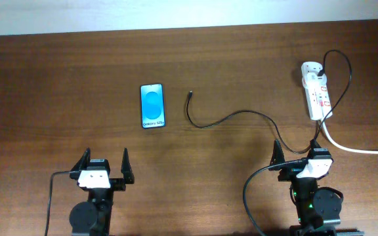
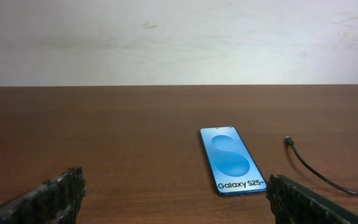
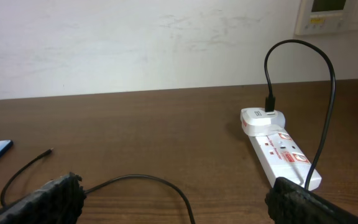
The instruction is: Plug charger to phone and switch on socket
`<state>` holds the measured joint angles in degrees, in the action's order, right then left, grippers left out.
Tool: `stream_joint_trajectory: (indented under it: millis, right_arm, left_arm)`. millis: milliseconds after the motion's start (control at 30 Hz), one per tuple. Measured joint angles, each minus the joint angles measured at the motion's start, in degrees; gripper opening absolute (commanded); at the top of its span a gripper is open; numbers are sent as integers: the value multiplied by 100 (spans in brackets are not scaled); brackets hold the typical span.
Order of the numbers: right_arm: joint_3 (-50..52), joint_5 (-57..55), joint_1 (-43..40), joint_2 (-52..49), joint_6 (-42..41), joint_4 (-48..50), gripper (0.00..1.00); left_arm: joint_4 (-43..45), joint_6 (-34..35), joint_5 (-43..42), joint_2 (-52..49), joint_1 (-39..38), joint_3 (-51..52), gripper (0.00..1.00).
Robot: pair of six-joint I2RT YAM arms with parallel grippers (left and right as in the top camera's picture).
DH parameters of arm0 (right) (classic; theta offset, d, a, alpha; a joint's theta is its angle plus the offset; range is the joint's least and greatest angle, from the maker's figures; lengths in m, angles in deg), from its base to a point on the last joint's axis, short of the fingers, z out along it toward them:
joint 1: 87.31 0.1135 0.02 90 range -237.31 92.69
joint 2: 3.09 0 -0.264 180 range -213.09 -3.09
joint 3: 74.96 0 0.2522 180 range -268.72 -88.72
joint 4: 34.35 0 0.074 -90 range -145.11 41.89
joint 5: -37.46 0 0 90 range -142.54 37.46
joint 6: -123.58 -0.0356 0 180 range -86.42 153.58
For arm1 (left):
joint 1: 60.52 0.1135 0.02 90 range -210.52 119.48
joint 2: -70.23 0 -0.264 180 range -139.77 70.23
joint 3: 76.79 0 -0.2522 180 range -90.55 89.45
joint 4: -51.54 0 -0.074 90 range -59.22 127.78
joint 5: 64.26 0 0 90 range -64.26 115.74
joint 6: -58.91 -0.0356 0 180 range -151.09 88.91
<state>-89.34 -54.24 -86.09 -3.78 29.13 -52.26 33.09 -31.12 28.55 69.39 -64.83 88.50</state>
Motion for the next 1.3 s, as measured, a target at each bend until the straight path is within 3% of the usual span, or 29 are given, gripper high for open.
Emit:
stream_joint_trajectory:
  millis: [1100, 1300]
  right_arm:
    - [0, 0, 0, 0, -4, 0, 98]
    - [0, 0, 0, 0, -2, 0, 98]
  left_arm:
    - [4, 0, -31, 0, 0, 0, 99]
    - [411, -2, -289, 0, 0, 11, 99]
